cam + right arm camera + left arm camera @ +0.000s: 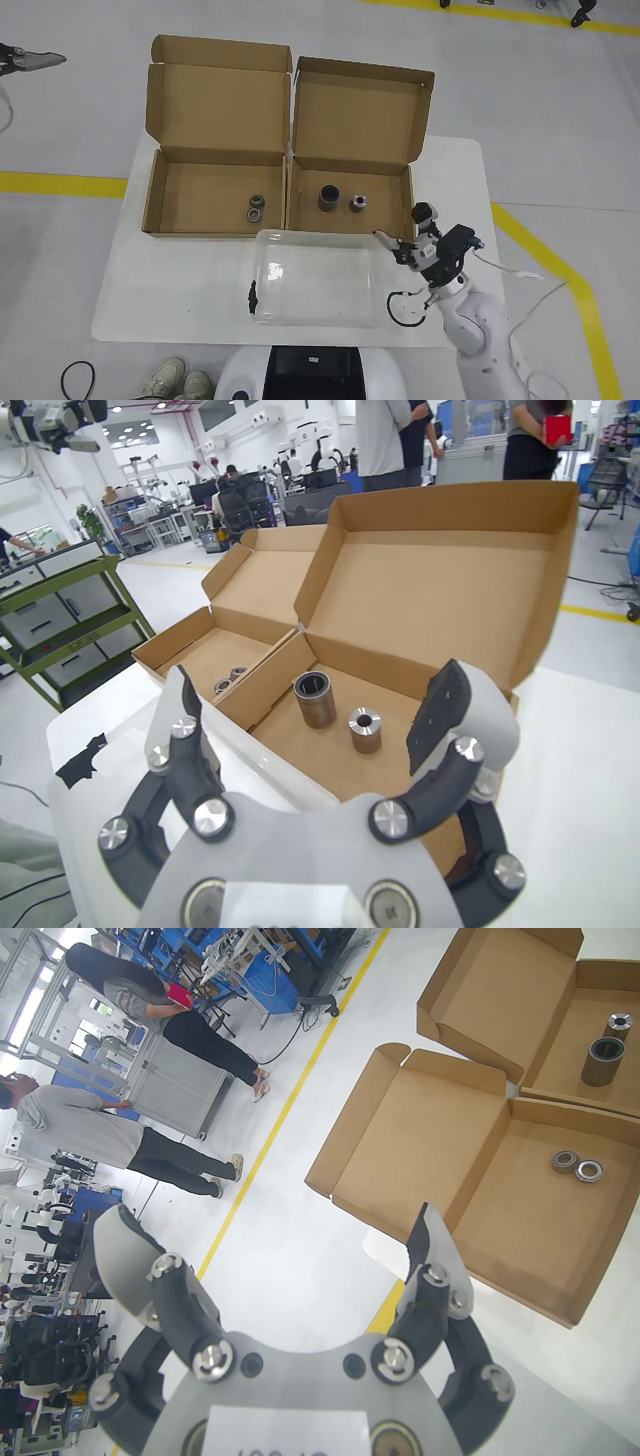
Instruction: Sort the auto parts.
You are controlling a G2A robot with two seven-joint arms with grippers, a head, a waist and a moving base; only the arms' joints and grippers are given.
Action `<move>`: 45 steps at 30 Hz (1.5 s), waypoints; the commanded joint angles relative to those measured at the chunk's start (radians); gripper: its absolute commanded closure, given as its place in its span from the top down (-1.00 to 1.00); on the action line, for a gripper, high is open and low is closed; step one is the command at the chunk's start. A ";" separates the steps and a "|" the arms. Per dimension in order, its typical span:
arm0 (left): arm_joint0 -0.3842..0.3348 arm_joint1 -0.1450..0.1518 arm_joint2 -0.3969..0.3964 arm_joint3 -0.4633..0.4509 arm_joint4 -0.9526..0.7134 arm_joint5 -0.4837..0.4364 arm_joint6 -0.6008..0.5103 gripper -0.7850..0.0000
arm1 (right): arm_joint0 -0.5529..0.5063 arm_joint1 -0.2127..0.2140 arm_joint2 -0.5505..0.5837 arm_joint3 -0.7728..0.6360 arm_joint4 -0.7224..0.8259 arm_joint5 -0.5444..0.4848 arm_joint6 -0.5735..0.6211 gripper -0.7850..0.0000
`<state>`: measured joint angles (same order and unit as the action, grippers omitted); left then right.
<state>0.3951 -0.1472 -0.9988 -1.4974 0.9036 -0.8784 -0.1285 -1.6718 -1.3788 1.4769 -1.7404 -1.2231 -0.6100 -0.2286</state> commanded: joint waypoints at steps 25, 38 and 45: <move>0.000 0.000 0.000 0.000 0.000 0.000 0.000 1.00 | -0.277 0.029 0.194 -0.096 0.077 0.047 -0.221 1.00; 0.000 0.000 0.000 0.000 0.000 0.000 0.000 1.00 | -0.276 0.030 0.195 -0.095 0.078 0.046 -0.221 1.00; 0.000 0.000 0.000 0.000 0.000 0.000 0.000 1.00 | -0.276 0.030 0.195 -0.095 0.078 0.046 -0.221 1.00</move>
<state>0.3951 -0.1472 -0.9988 -1.4974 0.9036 -0.8784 -0.1285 -1.9480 -1.3490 1.6718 -1.8353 -1.1453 -0.5637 -0.4498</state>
